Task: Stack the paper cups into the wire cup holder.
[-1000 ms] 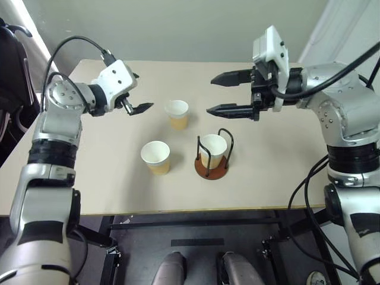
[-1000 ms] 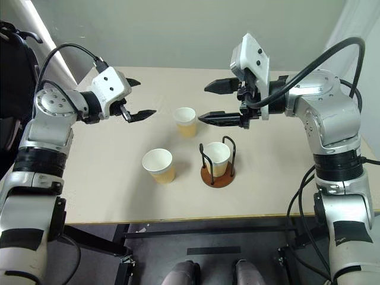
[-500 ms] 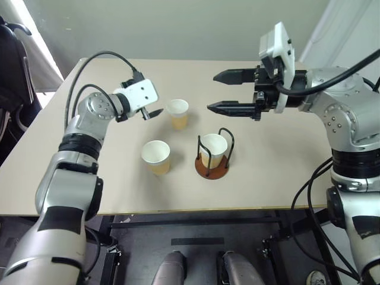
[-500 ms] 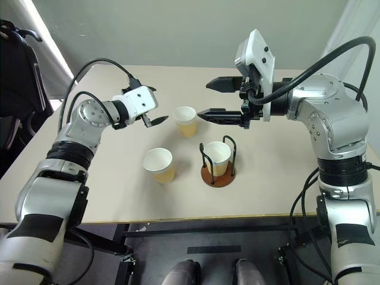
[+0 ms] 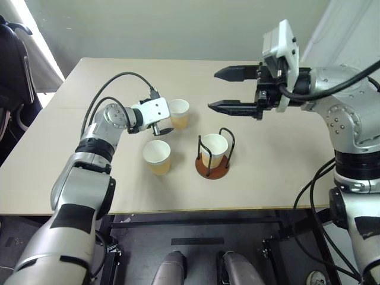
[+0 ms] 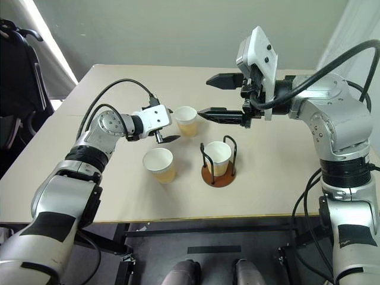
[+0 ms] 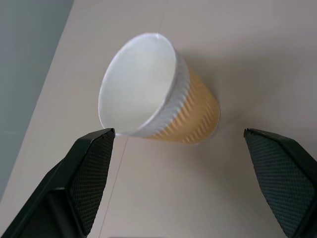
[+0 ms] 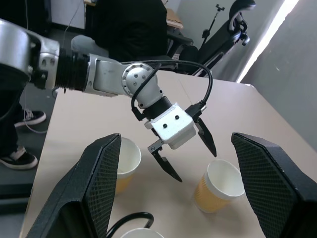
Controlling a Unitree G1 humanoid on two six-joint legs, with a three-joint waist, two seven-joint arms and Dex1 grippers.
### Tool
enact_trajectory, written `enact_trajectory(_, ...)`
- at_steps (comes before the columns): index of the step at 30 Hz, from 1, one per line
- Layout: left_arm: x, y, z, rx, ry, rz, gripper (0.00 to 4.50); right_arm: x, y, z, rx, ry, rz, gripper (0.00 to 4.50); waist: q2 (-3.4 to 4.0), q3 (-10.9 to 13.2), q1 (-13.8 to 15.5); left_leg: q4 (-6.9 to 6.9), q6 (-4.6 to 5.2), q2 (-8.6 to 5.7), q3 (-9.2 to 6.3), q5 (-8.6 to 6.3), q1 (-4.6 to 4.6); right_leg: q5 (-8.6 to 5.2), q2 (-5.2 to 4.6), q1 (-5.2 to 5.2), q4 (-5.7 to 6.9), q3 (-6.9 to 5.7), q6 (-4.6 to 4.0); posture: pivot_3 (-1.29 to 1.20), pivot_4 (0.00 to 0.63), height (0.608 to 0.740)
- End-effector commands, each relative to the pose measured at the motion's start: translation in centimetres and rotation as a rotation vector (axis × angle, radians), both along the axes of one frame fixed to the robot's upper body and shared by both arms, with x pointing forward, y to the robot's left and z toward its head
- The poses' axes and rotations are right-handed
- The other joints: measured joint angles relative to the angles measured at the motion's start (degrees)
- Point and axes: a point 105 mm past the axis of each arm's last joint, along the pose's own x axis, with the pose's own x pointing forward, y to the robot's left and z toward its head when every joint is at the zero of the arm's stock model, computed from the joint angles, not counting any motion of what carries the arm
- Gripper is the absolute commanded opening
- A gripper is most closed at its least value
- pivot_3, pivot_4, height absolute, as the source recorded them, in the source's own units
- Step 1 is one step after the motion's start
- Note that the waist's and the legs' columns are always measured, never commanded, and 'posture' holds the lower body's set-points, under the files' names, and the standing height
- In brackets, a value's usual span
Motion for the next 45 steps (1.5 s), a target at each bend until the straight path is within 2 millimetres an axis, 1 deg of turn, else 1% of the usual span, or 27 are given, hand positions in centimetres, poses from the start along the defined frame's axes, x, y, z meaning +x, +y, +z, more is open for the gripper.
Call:
enact_trajectory(1,0.5,-0.8,1.9,0.049,-0.093,-0.014,4.50,-1.2,-0.1,1.0,0.004,-0.069,0.032,3.58,0.00,0.00,0.01,0.01,0.00,-0.01,0.01,0.00,0.00,0.00,0.01,0.00,0.00,-0.01,0.00,0.00,0.150,0.740)
enact_trajectory(3,0.7,-0.9,1.9,0.102,-0.125,-0.014,4.50,-1.3,-0.1,0.9,0.003,-0.070,0.033,3.58,0.00,0.00,0.03,0.03,0.01,-0.01,0.00,0.01,0.00,0.02,0.00,0.01,0.00,0.00,0.03,0.00,0.150,0.740)
enact_trajectory(9,1.1,-2.0,2.2,0.149,-0.187,-0.016,4.50,-1.4,0.0,0.9,0.005,-0.077,0.027,3.58,0.00,0.00,0.06,0.06,0.02,-0.05,0.00,0.01,0.00,0.03,0.00,0.03,-0.01,0.00,0.07,0.00,0.150,0.740)
enact_trajectory(15,1.0,-3.0,1.2,0.190,-0.170,-0.055,4.50,-1.4,-0.1,0.7,-0.005,-0.078,0.020,3.58,-0.01,0.00,0.05,0.07,0.02,-0.05,0.02,0.03,0.00,0.03,0.00,0.03,-0.01,0.01,0.11,0.00,0.150,0.740)
enact_trajectory(21,0.8,-3.3,0.4,0.204,-0.131,-0.077,4.50,-1.3,-0.3,0.6,-0.009,-0.079,0.012,3.58,-0.01,0.00,0.07,0.09,0.01,-0.06,0.03,0.04,0.00,0.04,0.00,0.04,-0.01,0.02,0.16,0.00,0.150,0.740)
enact_trajectory(24,0.6,-3.3,0.1,0.215,-0.108,-0.091,3.89,-1.3,-0.4,0.6,-0.008,-0.080,0.008,3.60,-0.01,0.00,0.09,0.09,0.02,-0.07,0.04,0.05,0.00,0.04,0.01,0.04,0.00,0.01,0.16,0.00,0.150,0.740)
enact_trajectory(27,0.3,-3.1,-0.1,0.207,-0.074,-0.107,2.89,-1.1,-0.6,0.5,-0.015,-0.084,0.002,3.60,-0.01,0.00,0.11,0.10,0.02,-0.07,0.04,0.06,0.00,0.04,0.01,0.05,0.00,0.01,0.17,0.00,0.150,0.740)
enact_trajectory(34,-0.4,-2.7,0.0,0.207,0.005,-0.152,0.30,-0.5,-1.8,0.4,-0.059,-0.083,-0.007,3.60,-0.01,-0.01,0.15,0.13,0.04,-0.08,0.02,0.07,-0.01,0.04,-0.01,0.07,0.00,0.02,0.19,0.00,0.150,0.740)
enact_trajectory(35,-0.5,-2.6,0.1,0.211,0.012,-0.156,0.07,-0.4,-1.9,0.4,-0.060,-0.082,-0.007,3.60,-0.01,-0.01,0.15,0.13,0.04,-0.09,0.03,0.07,-0.01,0.04,0.00,0.07,0.00,0.02,0.19,0.00,0.150,0.740)
enact_trajectory(38,-0.7,-2.3,0.4,0.229,0.025,-0.167,0.07,-0.2,-2.2,0.4,-0.069,-0.082,-0.013,3.60,-0.01,-0.01,0.11,0.12,0.05,-0.07,0.04,0.07,0.01,0.04,0.01,0.07,0.01,0.02,0.19,0.00,0.150,0.740)
enact_trajectory(41,-0.9,-2.4,1.2,0.212,0.032,-0.184,0.07,0.0,-2.5,0.2,-0.086,-0.089,-0.021,3.60,-0.01,-0.01,0.17,0.13,0.05,-0.07,0.04,0.08,0.00,0.05,0.01,0.07,0.01,0.01,0.20,0.00,0.150,0.740)
enact_trajectory(45,-0.8,-2.8,3.4,0.155,-0.015,-0.197,0.07,0.4,-3.3,-0.2,-0.127,-0.096,-0.044,3.60,-0.01,0.00,0.27,0.15,0.08,-0.09,0.02,0.07,-0.04,0.06,-0.03,0.07,0.00,0.01,0.22,0.00,0.150,0.740)
